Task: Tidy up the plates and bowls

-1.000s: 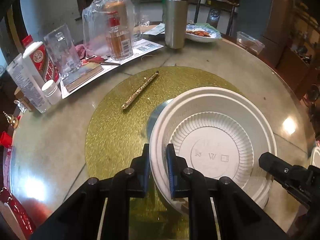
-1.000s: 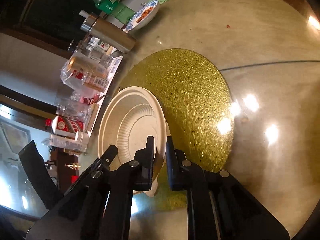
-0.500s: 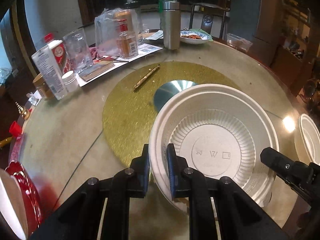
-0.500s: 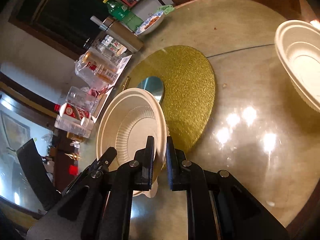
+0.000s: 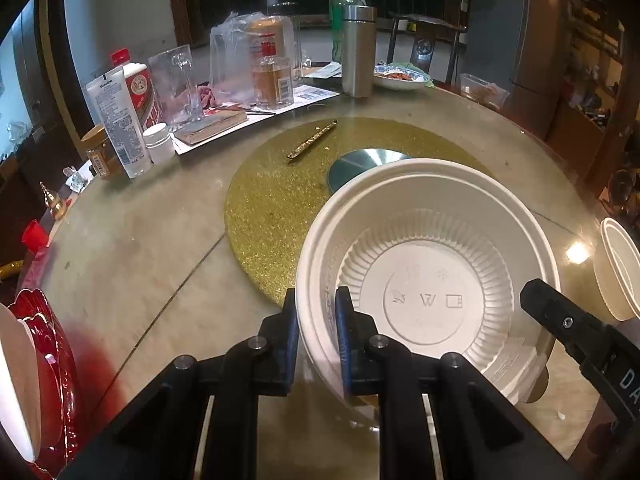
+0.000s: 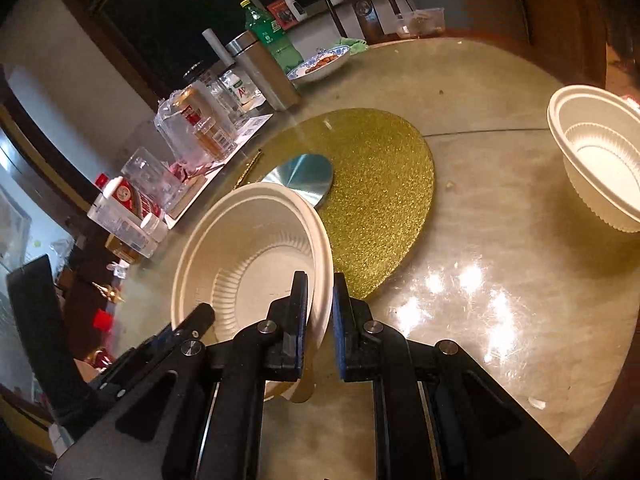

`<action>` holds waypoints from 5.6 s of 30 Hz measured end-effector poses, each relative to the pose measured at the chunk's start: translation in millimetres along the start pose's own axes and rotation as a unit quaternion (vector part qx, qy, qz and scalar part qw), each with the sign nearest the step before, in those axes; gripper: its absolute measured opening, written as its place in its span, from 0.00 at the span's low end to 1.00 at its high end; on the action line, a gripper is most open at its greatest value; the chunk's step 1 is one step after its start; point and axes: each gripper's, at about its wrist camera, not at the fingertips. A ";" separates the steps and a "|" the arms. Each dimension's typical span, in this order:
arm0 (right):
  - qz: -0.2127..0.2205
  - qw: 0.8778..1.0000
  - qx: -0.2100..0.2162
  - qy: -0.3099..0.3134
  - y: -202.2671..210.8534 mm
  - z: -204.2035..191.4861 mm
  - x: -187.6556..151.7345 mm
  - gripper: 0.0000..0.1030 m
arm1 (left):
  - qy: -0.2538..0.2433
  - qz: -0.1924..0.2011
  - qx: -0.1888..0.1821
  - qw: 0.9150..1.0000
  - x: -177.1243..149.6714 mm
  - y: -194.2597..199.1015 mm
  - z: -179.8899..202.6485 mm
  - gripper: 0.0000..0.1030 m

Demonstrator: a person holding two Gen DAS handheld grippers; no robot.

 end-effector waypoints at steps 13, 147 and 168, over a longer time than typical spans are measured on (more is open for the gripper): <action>0.015 1.000 -0.015 0.016 1.0 -0.1 -2.0 0.11 | -0.001 0.008 -0.007 1.000 -2.9 1.0 -0.4 0.16; -0.037 0.949 0.133 0.283 27.6 -277.2 -117.2 0.11 | 0.181 0.053 0.164 0.968 -74.5 145.3 -244.2 0.16; -0.044 0.944 0.117 0.306 23.7 -281.4 -126.0 0.11 | 0.180 0.047 0.166 0.968 -81.1 145.0 -247.8 0.16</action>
Point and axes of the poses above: each gripper's, at about its wrist camera, not at the fingertips, and y roughly against the way its jaws point, z to its right, x to its top, and after that the axes turned 2 degrees about -y, right-handed
